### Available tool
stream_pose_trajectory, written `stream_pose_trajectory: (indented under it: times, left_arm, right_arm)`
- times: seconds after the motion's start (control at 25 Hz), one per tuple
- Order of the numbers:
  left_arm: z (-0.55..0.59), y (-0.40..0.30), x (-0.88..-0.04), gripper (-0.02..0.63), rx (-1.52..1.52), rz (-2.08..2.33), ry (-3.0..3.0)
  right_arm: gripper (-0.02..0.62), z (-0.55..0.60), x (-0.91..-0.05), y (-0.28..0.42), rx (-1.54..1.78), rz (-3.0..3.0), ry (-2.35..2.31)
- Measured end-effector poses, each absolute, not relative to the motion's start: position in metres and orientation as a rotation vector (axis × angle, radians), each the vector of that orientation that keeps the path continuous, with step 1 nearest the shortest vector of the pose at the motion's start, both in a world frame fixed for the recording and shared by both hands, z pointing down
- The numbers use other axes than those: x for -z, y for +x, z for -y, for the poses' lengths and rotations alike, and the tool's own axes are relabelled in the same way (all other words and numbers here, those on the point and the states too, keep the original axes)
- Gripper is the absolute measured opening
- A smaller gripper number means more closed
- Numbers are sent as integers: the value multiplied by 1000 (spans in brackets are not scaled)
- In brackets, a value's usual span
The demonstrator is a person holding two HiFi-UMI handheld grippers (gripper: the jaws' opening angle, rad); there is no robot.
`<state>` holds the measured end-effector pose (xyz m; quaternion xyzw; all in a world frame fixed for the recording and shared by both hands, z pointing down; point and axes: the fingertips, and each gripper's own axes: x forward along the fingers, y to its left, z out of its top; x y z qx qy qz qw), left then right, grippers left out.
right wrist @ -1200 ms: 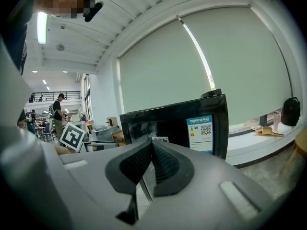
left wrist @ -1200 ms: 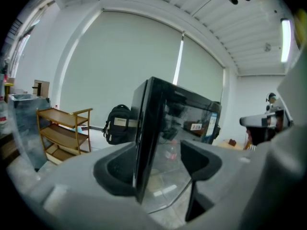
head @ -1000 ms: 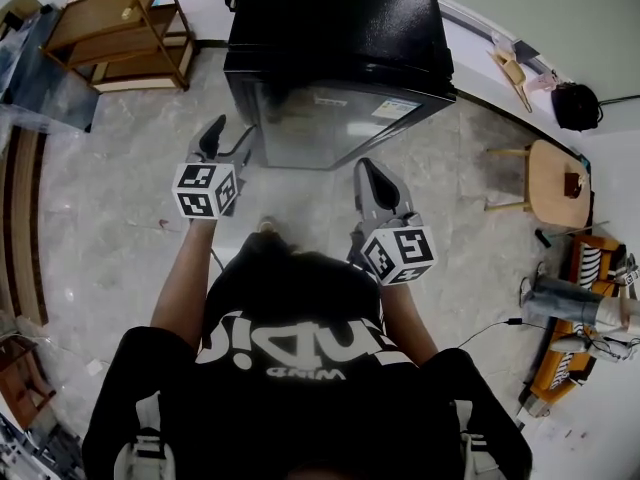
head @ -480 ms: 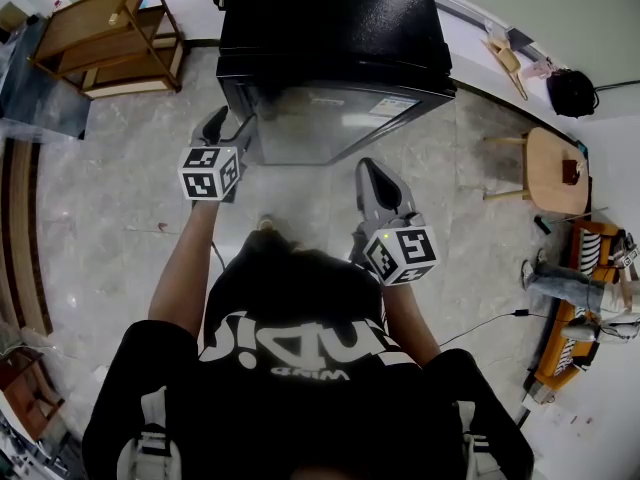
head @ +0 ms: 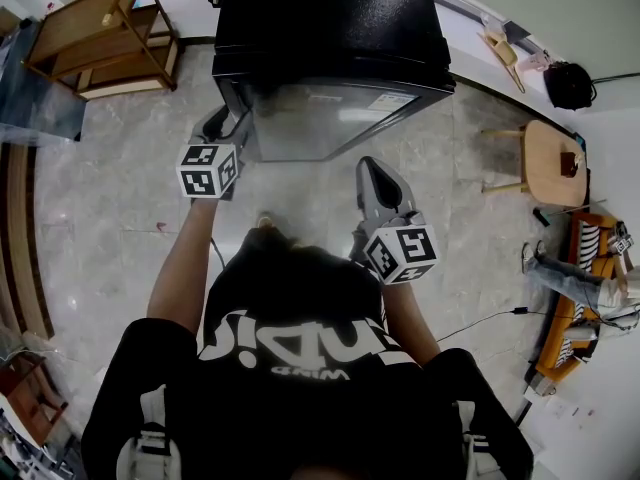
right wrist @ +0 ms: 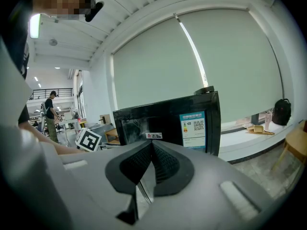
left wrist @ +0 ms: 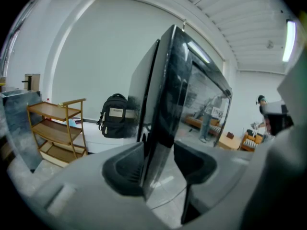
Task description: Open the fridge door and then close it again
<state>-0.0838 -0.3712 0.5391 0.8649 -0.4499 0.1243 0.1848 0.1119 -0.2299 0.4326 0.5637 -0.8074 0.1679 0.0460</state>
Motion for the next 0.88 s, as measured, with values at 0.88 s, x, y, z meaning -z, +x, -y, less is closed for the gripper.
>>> stream_pose_trajectory:
  times: [0.88]
  left_arm:
    - [367, -85, -538, 154, -392, 1269, 2478]
  right_arm:
    - [-2, 225, -435, 109, -516, 2467, 1708]
